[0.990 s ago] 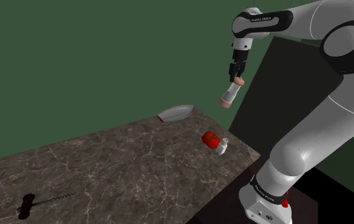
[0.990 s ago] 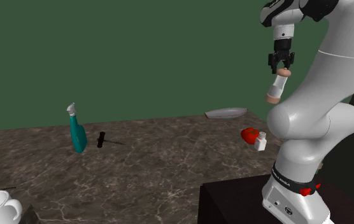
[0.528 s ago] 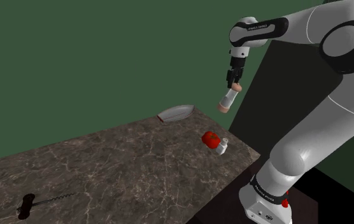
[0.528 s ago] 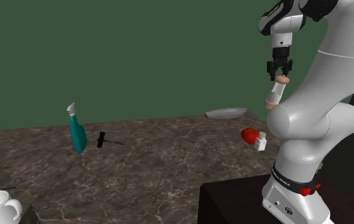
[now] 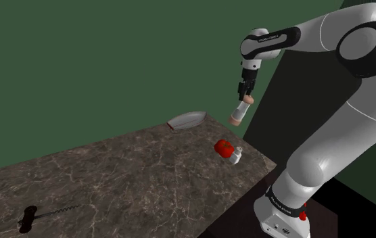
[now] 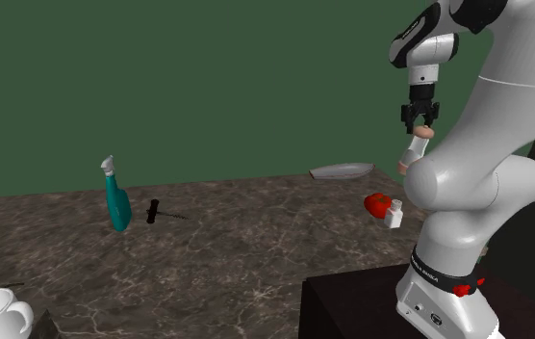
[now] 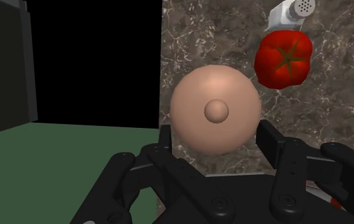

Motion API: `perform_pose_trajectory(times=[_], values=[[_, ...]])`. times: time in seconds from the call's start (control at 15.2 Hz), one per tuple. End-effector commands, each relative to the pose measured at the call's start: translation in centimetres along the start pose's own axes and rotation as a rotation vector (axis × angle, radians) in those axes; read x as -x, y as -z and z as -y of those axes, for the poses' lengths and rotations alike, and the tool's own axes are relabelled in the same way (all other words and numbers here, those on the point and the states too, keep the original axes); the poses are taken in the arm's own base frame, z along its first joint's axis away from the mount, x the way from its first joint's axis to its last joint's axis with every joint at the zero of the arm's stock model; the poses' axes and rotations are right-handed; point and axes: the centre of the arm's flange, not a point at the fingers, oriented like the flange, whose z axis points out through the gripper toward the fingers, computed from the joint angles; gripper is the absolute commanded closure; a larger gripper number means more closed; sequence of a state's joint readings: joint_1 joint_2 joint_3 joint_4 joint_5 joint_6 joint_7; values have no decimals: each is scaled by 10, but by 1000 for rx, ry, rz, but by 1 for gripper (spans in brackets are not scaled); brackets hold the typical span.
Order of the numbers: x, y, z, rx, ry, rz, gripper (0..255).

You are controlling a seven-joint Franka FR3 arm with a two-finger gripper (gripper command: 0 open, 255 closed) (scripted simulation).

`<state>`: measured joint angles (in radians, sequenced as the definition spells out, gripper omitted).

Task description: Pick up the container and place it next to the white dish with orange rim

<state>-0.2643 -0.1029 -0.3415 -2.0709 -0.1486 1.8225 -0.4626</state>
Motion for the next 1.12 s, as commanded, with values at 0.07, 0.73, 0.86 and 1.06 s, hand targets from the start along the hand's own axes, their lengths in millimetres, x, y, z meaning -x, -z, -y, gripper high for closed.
perform_pose_trajectory(times=[0.07,0.73,0.86,1.06], values=[[-3,-16,2,0,0,-1,255],[-13,-68,3,0,0,-1,255],[-15,-78,3,0,0,-1,255],[-17,-94,4,0,0,-1,255]])
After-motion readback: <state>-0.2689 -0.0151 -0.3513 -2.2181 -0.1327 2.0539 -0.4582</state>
